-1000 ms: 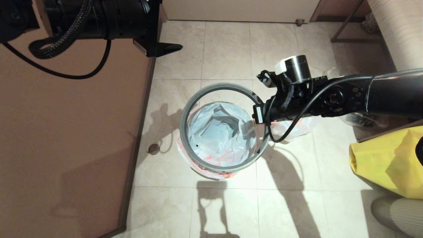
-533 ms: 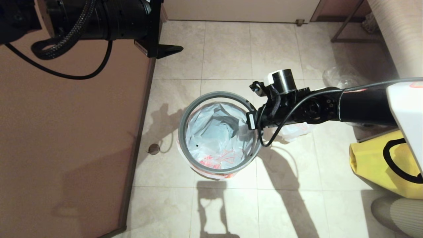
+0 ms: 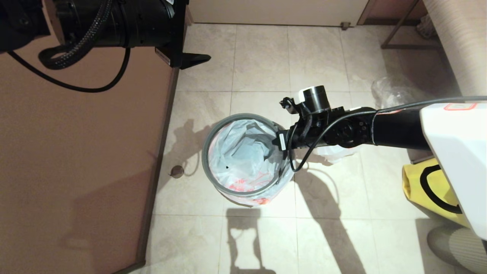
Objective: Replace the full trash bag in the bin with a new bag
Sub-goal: Place the trash can ring on the trash can
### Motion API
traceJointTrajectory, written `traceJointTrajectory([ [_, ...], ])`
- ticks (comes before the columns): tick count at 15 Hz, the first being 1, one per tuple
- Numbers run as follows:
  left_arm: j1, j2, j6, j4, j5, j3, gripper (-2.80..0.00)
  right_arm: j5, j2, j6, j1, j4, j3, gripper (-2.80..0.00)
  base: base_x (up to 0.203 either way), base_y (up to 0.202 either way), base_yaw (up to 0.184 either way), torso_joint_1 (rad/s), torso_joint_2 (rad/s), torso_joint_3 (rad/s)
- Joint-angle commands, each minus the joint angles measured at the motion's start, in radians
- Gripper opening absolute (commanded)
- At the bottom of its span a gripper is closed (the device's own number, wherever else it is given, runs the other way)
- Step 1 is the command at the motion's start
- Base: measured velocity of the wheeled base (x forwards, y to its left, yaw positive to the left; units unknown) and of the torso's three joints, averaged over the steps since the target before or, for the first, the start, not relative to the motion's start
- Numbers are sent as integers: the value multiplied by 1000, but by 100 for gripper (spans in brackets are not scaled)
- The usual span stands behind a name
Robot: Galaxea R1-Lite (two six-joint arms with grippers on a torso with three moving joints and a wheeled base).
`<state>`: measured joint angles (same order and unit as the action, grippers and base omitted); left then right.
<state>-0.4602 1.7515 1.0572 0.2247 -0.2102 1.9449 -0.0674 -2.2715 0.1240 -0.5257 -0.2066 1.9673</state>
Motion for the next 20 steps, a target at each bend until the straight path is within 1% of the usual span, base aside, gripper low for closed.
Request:
traceJointTrajectory([
  [1, 0, 1, 6, 2, -1, 0, 0, -8, -9, 2, 4, 0, -5, 0, 0, 0, 0, 0, 0, 0],
  [3, 0, 2, 6, 2, -1, 0, 0, -23, 8, 1, 5, -2, -11, 0, 0, 0, 0, 0, 0, 0],
  [7, 0, 2, 6, 2, -1, 0, 0, -140, 45, -20, -22, 5, -64, 0, 0, 0, 0, 0, 0, 0],
  [8, 0, 2, 6, 2, -1, 0, 0, -155, 52, -21, -31, 15, -73, 0, 0, 0, 0, 0, 0, 0],
  [11, 0, 2, 6, 1, -1, 0, 0, -188, 41, -56, -51, 24, -76, 0, 0, 0, 0, 0, 0, 0],
  [13, 0, 0, 6, 1, -1, 0, 0, -195, 38, -57, -67, 26, -76, 0, 0, 0, 0, 0, 0, 0],
  [15, 2, 0, 6, 1, 0, 0, 0, -221, 39, -58, -89, 26, -76, 0, 0, 0, 0, 0, 0, 0],
  [20, 2, 0, 6, 1, 0, 0, 0, -231, -2, -65, -109, 27, -67, 0, 0, 0, 0, 0, 0, 0],
])
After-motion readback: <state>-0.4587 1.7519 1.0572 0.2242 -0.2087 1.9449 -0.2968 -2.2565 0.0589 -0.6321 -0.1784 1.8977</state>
